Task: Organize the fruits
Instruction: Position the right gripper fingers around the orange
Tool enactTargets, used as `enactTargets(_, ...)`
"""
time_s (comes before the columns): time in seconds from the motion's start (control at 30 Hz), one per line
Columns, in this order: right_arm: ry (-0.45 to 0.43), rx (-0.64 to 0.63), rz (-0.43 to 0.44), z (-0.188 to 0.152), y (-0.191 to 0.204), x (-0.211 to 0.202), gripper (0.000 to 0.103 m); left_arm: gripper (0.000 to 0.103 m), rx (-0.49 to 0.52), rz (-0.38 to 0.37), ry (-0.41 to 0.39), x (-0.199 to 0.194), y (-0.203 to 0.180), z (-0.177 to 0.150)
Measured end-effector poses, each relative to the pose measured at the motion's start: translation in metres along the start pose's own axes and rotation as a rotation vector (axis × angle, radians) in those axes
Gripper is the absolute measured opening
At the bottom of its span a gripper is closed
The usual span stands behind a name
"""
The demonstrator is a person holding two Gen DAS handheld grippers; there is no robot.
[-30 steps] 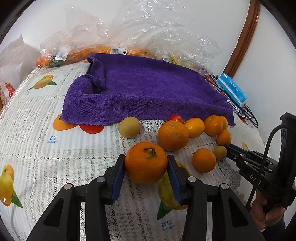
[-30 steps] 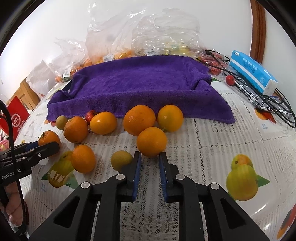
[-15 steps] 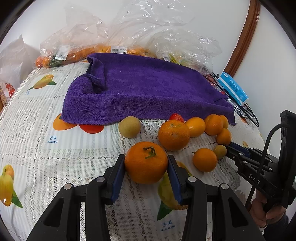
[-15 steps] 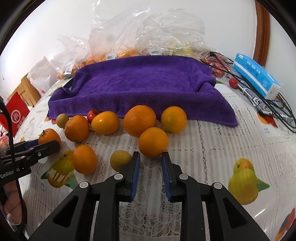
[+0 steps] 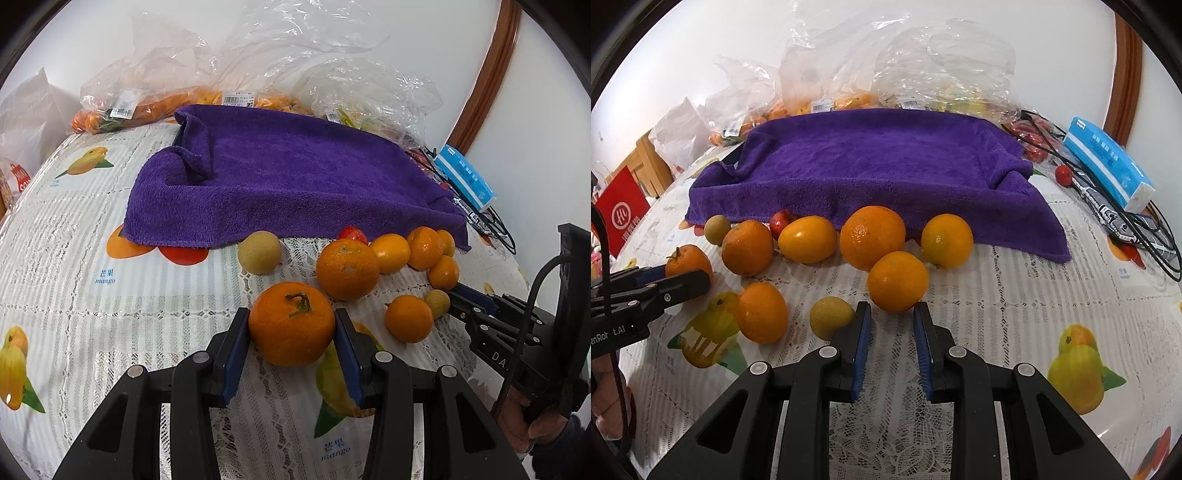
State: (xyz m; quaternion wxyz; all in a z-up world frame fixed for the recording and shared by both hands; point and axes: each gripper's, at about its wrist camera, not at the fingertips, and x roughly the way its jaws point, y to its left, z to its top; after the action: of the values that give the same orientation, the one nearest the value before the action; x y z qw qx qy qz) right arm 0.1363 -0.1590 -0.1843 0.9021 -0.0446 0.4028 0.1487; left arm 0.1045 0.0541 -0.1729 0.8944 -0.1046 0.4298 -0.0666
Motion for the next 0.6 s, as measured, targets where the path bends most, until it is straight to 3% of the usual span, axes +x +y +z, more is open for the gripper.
enactTargets(0.27,-0.004,0.025,0.01,-0.0027,-0.0047,-0.0027,0.023,0.043,-0.004,-0.003,0.001,-0.0007,0.001,-0.0003)
enactTargets(0.4,-0.003,0.014,0.024,-0.0033,-0.0022,-0.0032,0.031,0.046,-0.002,-0.005,0.0,-0.001,0.0007,-0.0004)
enactTargets(0.6,-0.003,0.023,0.006,-0.0011,-0.0057,-0.0019,0.032,0.046,0.003,0.017,-0.003,-0.002,-0.0003,-0.0012)
